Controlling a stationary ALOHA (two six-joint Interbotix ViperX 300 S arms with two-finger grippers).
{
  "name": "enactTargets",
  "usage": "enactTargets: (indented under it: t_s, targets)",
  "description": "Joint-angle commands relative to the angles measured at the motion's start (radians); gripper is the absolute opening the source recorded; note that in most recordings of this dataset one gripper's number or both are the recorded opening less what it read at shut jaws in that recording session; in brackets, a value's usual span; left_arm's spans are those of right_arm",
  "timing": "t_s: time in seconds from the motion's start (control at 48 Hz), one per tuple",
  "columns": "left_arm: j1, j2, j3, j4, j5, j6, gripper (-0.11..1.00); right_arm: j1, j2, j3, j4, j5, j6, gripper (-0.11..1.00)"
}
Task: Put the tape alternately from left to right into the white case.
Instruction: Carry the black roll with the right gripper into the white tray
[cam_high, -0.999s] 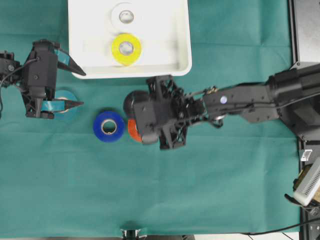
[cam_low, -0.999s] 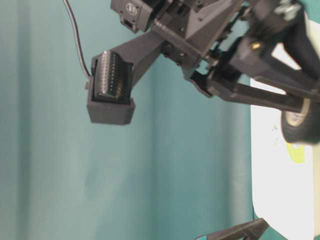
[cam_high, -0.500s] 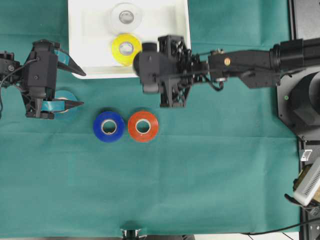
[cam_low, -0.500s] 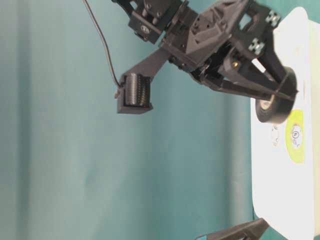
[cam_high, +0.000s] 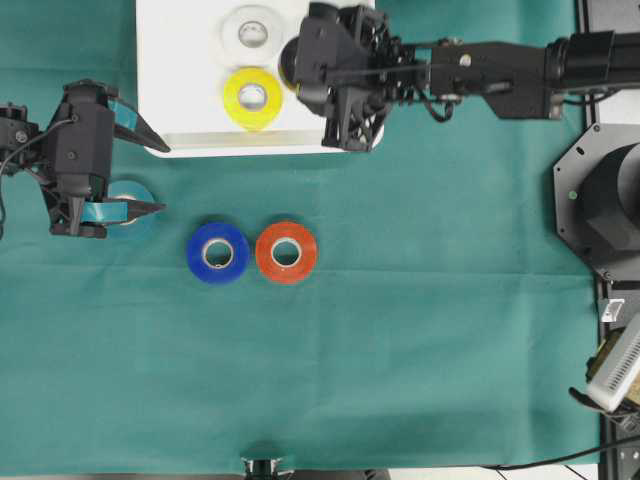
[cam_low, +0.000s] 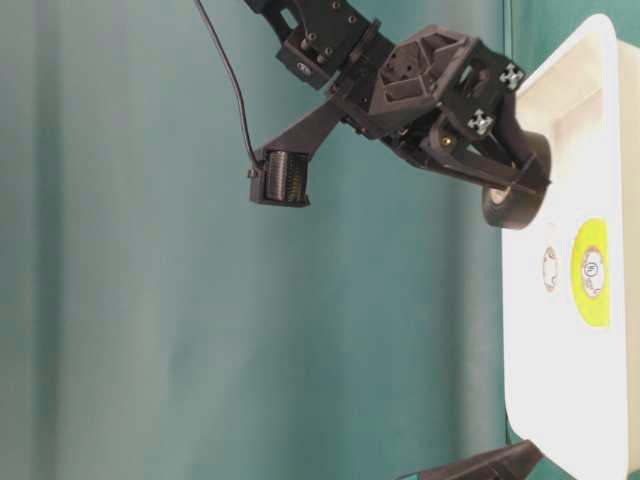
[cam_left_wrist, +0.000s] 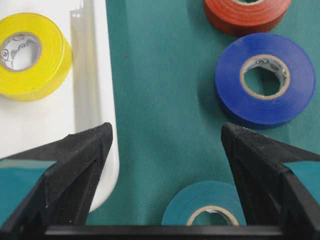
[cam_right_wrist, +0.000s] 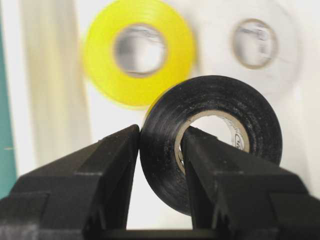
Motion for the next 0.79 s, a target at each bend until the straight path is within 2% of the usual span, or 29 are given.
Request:
enactTargets:
  t_s: [0.0,0.375,0.77]
  targets:
    - [0.0,-0.014,-0.009,-0.002,-0.005,0.0,0.99,-0.029,-0.014,-0.012,-0.012,-0.012,-0.002,0.02]
    - [0.0,-0.011,-0.009,-0.002,-0.008,0.0,0.99,-0.121,0.06,-0.028,-0.031,-0.064,-0.003,0.02]
    - [0.0,-0.011,-0.012,-0.002,-0.009,0.0,0.99,-0.141,0.075,-0.037,-0.031,-0.072,-0.003,0.02]
